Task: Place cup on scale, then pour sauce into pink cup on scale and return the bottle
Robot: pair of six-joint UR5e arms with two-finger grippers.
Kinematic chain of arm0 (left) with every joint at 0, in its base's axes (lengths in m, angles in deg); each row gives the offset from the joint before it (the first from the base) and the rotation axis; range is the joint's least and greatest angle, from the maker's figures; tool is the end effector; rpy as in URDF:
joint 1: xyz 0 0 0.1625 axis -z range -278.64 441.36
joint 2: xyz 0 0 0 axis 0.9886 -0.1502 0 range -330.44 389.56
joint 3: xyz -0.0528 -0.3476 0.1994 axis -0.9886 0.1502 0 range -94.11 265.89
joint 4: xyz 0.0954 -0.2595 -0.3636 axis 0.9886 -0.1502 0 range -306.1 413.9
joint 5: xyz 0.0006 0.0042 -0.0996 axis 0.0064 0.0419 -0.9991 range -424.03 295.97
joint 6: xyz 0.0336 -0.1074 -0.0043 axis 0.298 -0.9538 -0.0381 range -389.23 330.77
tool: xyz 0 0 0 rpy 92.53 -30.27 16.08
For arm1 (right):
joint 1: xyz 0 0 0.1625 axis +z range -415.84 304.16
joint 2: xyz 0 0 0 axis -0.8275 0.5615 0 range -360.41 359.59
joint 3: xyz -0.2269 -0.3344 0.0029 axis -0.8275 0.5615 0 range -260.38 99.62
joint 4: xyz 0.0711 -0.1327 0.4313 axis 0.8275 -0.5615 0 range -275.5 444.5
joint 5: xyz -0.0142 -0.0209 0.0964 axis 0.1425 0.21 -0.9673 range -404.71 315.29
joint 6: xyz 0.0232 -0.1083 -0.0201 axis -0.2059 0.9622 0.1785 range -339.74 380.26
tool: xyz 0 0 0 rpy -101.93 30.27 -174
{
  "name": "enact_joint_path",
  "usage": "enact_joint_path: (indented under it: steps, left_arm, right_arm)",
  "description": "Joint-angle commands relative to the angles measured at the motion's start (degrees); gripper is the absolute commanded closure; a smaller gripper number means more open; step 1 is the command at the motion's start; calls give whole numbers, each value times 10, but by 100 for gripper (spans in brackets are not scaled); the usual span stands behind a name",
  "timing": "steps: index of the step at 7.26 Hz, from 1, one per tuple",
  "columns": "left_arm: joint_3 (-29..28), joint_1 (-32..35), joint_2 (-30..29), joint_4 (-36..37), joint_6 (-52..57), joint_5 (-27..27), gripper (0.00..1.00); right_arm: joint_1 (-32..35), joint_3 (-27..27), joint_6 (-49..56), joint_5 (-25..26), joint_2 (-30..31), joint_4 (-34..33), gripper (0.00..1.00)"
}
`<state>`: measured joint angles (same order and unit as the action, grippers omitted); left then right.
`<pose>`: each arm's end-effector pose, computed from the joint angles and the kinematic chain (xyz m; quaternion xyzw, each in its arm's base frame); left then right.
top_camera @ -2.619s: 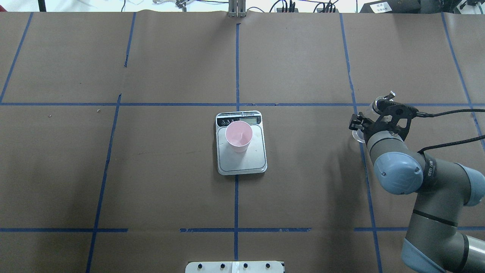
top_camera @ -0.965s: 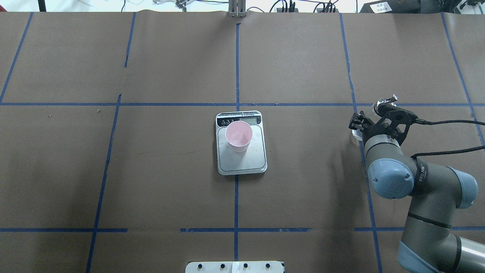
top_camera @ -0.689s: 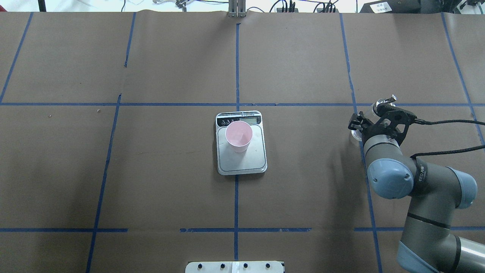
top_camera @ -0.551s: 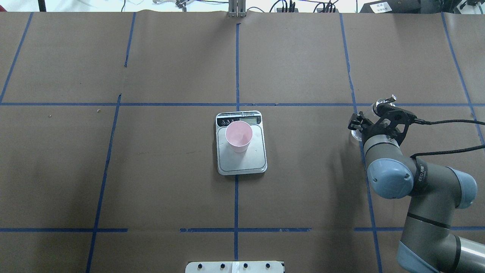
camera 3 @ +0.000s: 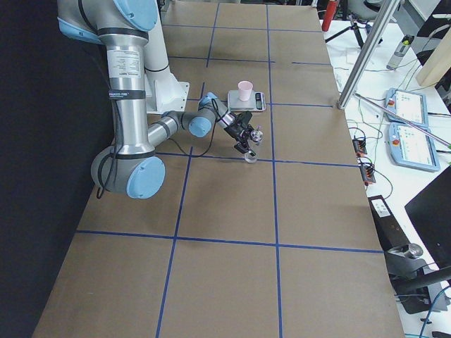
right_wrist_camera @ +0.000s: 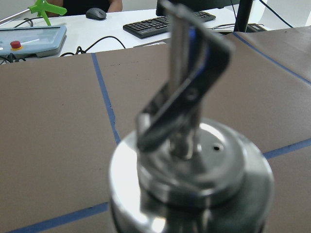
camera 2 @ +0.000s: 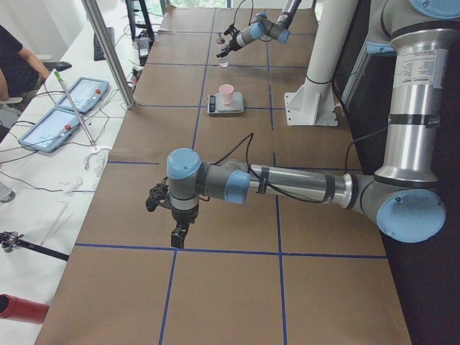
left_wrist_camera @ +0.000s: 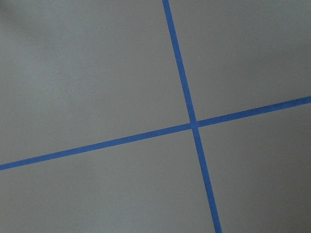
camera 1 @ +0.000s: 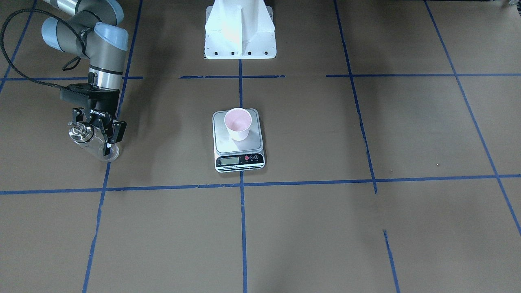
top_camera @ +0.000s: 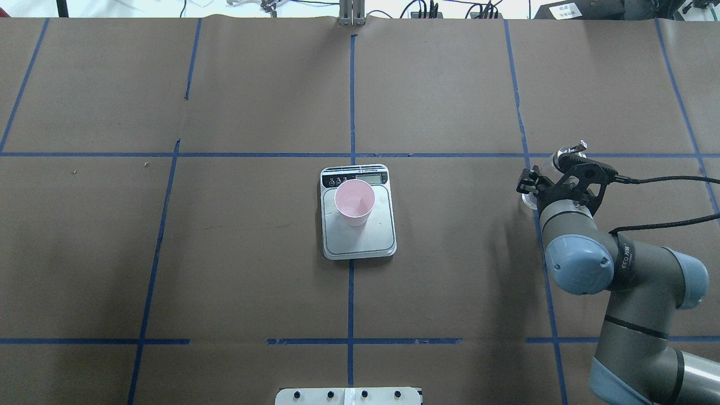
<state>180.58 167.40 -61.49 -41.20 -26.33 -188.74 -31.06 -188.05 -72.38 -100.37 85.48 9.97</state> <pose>-0.0304 -0.5609 0.5951 0.0874 0.2978 0.0849 0.9468 -0.4353 -0.4177 0.4172 0.3332 -0.2457 0.3061 0.8573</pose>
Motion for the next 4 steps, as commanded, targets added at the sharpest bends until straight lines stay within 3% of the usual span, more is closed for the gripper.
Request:
enact_joint_path:
  steps: [1,3,4]
  left_arm:
    - [-2,0,-3,0,0,0,0]
    - [-2,0,-3,0,0,0,0]
    - [-2,0,-3,0,0,0,0]
  right_arm:
    - [0,0,7,0,0,0,56]
    - [0,0,6,0,0,0,32]
    - [0,0,7,-1,0,0,26]
